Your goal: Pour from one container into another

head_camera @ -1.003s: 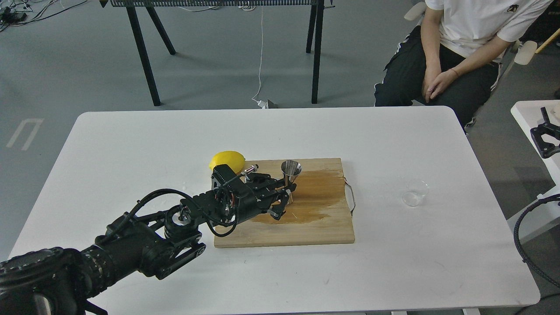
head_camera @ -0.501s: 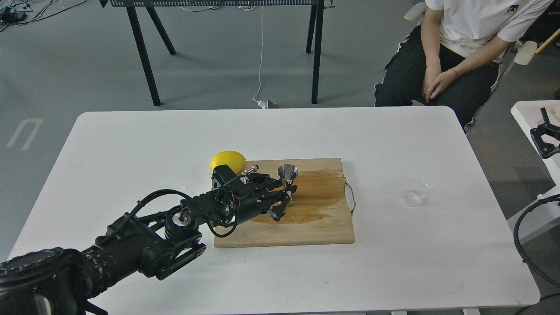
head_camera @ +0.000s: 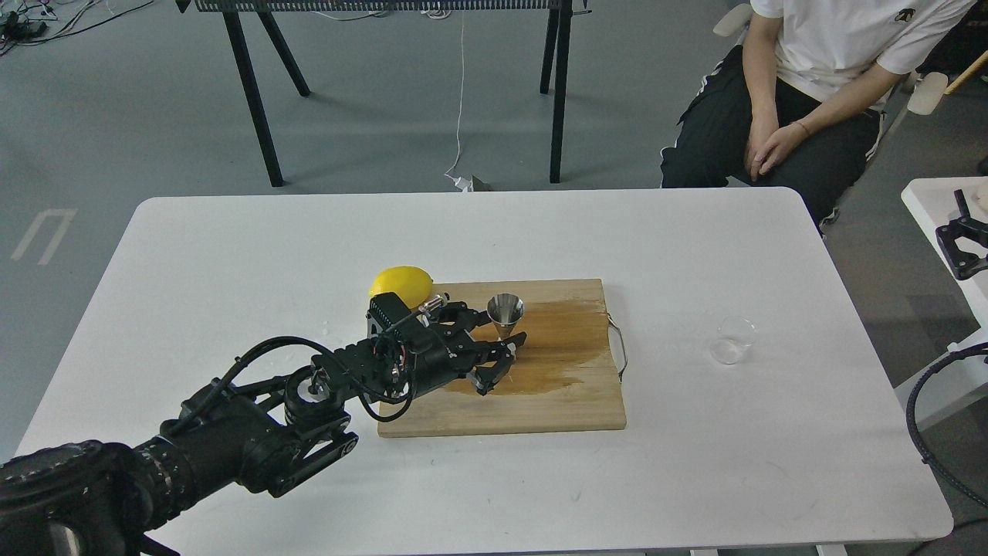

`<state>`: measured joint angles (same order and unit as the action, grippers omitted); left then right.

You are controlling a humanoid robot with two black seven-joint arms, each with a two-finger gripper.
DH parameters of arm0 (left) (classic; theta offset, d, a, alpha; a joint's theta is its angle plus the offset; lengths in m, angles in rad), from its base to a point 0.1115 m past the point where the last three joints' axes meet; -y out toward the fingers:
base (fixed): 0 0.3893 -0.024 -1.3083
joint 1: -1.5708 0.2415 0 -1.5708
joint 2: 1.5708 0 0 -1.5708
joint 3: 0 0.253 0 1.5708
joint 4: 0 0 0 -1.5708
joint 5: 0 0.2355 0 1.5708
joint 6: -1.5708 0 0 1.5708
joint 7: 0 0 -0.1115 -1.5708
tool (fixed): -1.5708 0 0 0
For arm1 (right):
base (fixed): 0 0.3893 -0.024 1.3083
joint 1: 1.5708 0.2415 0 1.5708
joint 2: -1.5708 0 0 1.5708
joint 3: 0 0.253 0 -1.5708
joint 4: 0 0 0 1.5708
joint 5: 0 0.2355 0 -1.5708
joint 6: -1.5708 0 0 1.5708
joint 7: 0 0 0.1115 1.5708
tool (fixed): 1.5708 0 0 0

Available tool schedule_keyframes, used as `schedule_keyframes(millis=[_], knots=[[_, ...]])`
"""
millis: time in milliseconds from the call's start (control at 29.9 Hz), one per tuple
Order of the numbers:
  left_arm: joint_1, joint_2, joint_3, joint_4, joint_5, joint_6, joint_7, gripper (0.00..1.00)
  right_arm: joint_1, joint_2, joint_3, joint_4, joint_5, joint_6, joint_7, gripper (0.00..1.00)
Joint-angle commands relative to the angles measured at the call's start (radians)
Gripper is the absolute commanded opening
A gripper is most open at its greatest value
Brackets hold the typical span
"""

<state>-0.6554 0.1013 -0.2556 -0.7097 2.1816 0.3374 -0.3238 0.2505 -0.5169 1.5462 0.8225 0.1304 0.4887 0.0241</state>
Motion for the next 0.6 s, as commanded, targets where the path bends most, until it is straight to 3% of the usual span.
schedule_keyframes(millis=[0,334,435,568], knots=[[0.020,0.018,0.002,-0.025,0.000,0.005,-0.001,0.67,0.000,0.000,0.000,0.000,0.000,0.000,-0.001,1.00],[0.049,0.133,-0.001,-0.094,0.000,0.006,-0.009,0.71,0.000,0.000,0.000,0.000,0.000,0.000,0.000,1.00],[0.066,0.219,-0.016,-0.181,0.000,0.015,-0.012,0.73,0.000,0.000,0.002,-0.002,0.000,0.000,0.000,1.00],[0.143,0.360,-0.036,-0.341,0.000,0.089,-0.017,0.78,0.000,-0.002,0.006,-0.003,0.000,0.000,0.000,1.00]])
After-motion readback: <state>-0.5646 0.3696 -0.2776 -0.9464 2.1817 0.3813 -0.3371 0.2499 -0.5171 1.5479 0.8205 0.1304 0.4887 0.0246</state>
